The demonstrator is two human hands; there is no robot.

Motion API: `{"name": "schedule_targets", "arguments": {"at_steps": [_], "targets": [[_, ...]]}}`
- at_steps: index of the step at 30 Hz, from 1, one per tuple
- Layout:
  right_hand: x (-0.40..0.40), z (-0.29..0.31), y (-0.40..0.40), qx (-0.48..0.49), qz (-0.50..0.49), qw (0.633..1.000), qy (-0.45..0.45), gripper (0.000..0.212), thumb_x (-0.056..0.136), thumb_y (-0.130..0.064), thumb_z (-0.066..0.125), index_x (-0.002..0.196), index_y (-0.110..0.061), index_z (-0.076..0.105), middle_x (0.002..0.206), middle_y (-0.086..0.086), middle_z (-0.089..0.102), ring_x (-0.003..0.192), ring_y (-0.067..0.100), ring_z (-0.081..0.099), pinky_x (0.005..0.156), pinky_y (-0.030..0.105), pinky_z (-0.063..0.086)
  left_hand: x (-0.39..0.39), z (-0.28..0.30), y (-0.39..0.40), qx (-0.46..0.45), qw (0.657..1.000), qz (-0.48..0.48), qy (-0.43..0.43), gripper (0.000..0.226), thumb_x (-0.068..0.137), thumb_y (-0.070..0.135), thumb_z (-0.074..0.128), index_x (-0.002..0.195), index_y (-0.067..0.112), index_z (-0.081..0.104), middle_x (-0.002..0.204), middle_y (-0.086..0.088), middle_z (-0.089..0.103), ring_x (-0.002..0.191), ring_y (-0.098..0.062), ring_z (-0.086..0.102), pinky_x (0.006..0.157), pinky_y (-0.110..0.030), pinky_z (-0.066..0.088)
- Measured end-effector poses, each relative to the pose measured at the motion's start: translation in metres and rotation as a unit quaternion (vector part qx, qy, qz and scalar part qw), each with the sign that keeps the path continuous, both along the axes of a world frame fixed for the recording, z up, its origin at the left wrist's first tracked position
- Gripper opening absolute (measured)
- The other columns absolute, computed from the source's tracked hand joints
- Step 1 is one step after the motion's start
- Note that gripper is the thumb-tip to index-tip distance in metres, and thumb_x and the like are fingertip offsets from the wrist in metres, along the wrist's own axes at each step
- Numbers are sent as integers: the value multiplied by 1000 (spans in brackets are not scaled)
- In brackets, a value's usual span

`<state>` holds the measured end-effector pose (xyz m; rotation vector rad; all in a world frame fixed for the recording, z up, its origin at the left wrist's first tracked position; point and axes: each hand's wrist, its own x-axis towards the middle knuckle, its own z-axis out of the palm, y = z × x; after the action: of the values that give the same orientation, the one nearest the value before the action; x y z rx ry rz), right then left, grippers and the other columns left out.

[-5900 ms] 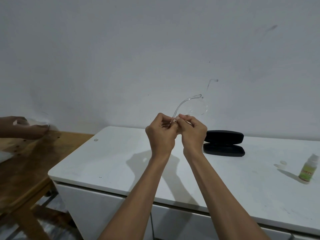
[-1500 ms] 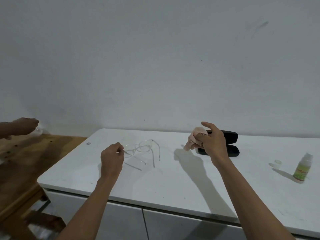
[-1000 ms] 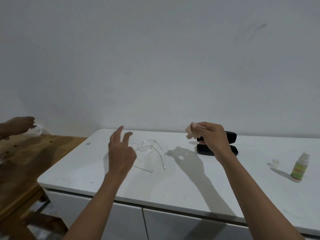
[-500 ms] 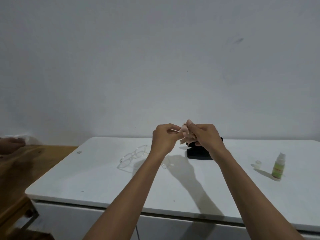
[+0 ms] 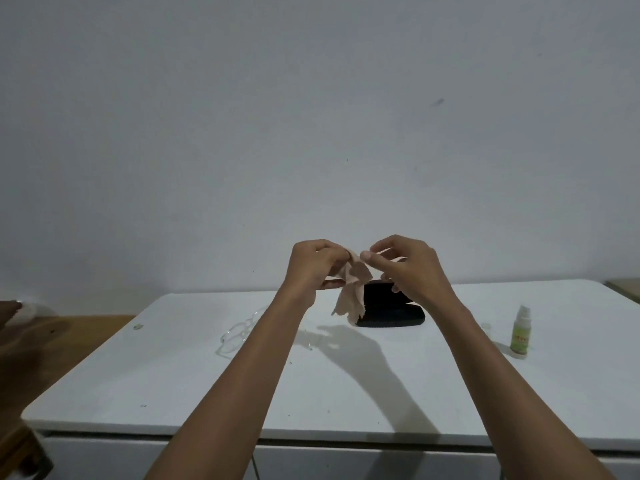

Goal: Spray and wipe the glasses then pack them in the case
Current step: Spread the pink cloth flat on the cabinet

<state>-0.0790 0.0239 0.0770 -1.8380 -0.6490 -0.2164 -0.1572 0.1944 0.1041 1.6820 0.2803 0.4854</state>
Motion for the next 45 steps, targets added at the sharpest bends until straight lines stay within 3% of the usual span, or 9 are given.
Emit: {"name": "schedule_targets", "arguments": {"at_steps": [6,15,18,23,28,32,38,41,45], "targets": [[1,1,4,-29,31,999,-10,14,88,-19,77,75,-23,76,66,-4,77,57,7,71,53,24,56,2,6,-1,47,999,-13,0,6,79,2,74,82,6,77,79,-10,74,74,-23,72,78,-43,65],[14,0,-12,-54,59,993,88,40,96,-29,45,57,-19,39,54,-13,43,59,15,43,50,19,43,3,3,22,228,970,-76,46,10,90,12,73,86,5,79,71,-6,70,72,-18,63,77,-38,54],[16,-6,-16,-97,80,991,55,46,96,-50,57,67,-14,49,64,-8,51,62,14,48,61,28,39,5,-3,23,217,971,-83,52,18,90,21,76,81,6,76,68,-1,69,69,-14,63,77,-35,55],[18,-11,-24,-34,81,995,40,16,89,-30,78,83,-17,72,78,-1,70,74,18,66,69,41,58,3,-12,34,123,984,-117,47,23,86,26,81,90,5,76,78,-3,73,75,-13,68,87,-40,60],[22,-11,-27,27,40,998,52,1,89,-24,79,88,-23,78,80,11,75,69,19,65,65,34,58,2,-19,39,92,987,-121,50,13,87,14,77,98,7,78,89,-7,73,87,-18,68,95,-45,58],[25,-10,-28,56,42,996,64,9,94,-26,73,87,-27,79,76,-6,78,68,12,73,60,24,53,4,-19,39,58,995,-84,7,14,87,16,78,99,8,79,93,-9,73,86,-20,68,93,-47,59],[27,-28,-49,-118,158,971,138,16,89,-18,73,78,-24,82,82,-8,77,74,9,66,67,28,54,-6,-40,53,142,974,-169,55,10,86,15,78,95,15,82,83,-5,73,77,-14,63,76,-34,59],[21,-48,-55,-277,228,908,215,18,80,-17,69,73,-27,81,90,1,80,76,11,67,69,29,55,-18,-72,54,212,923,-264,182,12,85,7,77,93,13,83,81,-9,73,71,-15,62,65,-27,54],[11,-72,-47,-448,265,810,269,16,92,-22,74,104,-19,84,84,0,78,65,9,65,62,24,54,-31,-108,37,291,844,-323,314,14,82,9,80,93,16,83,78,-4,74,67,-11,62,63,-20,50]]}}
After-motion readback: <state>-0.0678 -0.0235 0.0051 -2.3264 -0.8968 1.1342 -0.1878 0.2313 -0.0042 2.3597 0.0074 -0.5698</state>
